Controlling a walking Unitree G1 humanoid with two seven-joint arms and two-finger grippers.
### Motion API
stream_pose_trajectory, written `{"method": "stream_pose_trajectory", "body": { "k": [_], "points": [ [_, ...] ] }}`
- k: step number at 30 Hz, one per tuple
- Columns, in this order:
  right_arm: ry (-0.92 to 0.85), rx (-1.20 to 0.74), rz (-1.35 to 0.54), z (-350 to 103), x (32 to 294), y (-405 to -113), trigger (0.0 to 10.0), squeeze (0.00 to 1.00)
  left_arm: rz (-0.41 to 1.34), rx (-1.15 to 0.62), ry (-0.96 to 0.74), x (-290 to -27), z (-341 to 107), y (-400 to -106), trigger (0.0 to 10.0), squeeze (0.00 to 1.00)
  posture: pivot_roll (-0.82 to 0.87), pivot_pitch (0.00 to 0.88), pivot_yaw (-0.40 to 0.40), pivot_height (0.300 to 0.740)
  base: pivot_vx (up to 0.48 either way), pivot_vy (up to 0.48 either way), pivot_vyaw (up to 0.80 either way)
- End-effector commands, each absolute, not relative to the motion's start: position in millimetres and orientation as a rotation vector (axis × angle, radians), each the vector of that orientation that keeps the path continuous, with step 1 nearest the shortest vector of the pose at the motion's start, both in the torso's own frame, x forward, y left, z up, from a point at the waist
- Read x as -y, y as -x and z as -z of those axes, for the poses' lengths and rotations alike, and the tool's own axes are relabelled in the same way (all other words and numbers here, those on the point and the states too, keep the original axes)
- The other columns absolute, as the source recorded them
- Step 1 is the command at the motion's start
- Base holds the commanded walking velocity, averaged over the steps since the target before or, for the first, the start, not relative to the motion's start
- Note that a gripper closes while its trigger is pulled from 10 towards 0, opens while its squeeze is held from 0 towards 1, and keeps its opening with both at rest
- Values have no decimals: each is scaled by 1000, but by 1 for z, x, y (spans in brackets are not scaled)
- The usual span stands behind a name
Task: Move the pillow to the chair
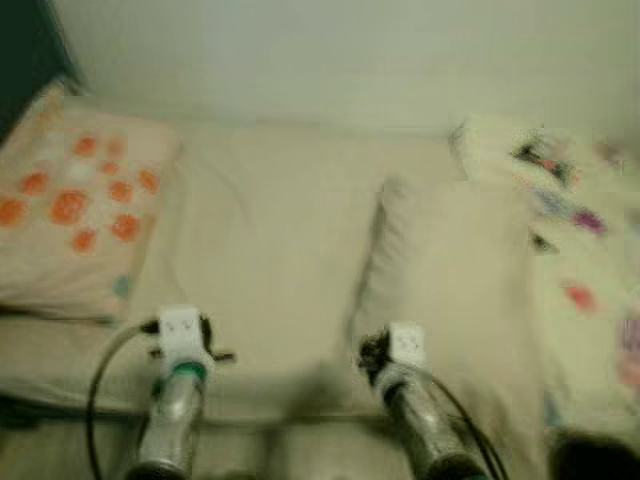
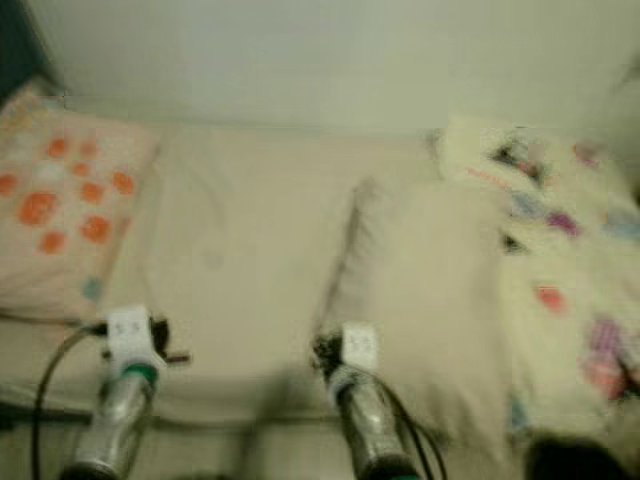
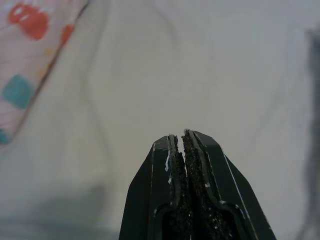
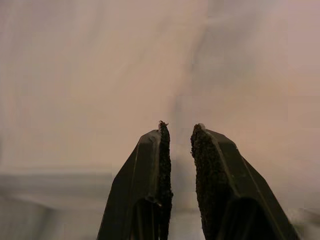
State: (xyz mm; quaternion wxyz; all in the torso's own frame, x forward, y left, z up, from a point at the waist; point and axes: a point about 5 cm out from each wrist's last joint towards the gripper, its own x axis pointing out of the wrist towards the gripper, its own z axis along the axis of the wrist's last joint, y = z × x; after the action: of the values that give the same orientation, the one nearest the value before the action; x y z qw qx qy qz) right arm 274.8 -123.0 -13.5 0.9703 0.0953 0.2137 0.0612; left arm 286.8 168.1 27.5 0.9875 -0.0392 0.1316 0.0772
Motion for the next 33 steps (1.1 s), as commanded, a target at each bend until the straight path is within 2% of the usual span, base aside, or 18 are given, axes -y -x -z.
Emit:
{"method": "stream_pose_trajectory", "body": {
  "k": [1,15,30,33],
  "points": [
    [-188,-443,-115,16,128,-273,10000,0,-146,-290,79,-164,-22,-282,10000,0,68,20,9,740,0,-480,0],
    [-189,-447,-113,16,128,-273,10000,0,-132,-290,59,-164,-22,-284,10000,0,66,13,7,740,0,-480,0],
    [-194,-446,-98,17,130,-272,10000,0,-105,-293,43,-165,-22,-283,10000,0,58,18,15,740,0,472,0],
    [-194,-446,-97,17,131,-272,10000,0,-93,-276,-9,-165,-23,-284,10000,0,58,21,15,740,0,0,0]
  ]
}}
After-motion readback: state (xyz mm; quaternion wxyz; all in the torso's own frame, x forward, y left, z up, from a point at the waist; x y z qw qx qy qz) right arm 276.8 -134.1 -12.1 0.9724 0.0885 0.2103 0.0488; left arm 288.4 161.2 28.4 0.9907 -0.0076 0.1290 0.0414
